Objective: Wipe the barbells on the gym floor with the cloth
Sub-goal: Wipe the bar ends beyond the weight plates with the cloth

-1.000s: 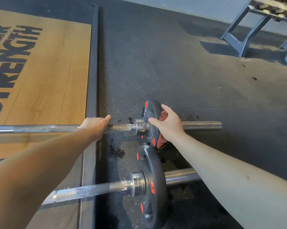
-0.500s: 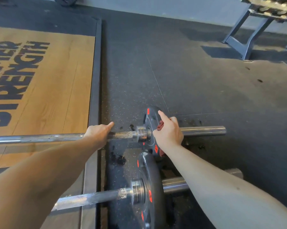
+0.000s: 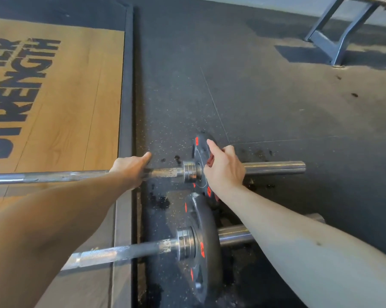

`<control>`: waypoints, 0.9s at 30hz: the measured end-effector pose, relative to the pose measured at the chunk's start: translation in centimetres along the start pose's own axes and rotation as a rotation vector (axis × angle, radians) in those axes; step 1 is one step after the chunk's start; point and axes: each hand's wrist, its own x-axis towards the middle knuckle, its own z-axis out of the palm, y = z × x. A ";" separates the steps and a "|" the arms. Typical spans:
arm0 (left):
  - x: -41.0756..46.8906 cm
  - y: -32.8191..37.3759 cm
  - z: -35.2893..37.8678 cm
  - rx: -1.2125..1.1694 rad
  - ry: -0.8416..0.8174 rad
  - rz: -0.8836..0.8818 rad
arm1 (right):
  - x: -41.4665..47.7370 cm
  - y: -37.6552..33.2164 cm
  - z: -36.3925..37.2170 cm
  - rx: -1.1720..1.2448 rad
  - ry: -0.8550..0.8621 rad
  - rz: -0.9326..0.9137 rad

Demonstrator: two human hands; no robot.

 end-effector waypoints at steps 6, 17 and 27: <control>-0.6 0.1 -0.6 0.013 0.011 0.006 | 0.2 -1.2 0.5 0.073 -0.034 0.113; -0.3 -0.2 -0.1 -0.031 0.033 0.024 | 3.4 -0.9 -2.4 0.170 -0.268 0.167; 0.9 -1.2 -0.3 -0.084 0.112 0.026 | 6.8 -0.1 -1.6 0.133 -0.161 0.170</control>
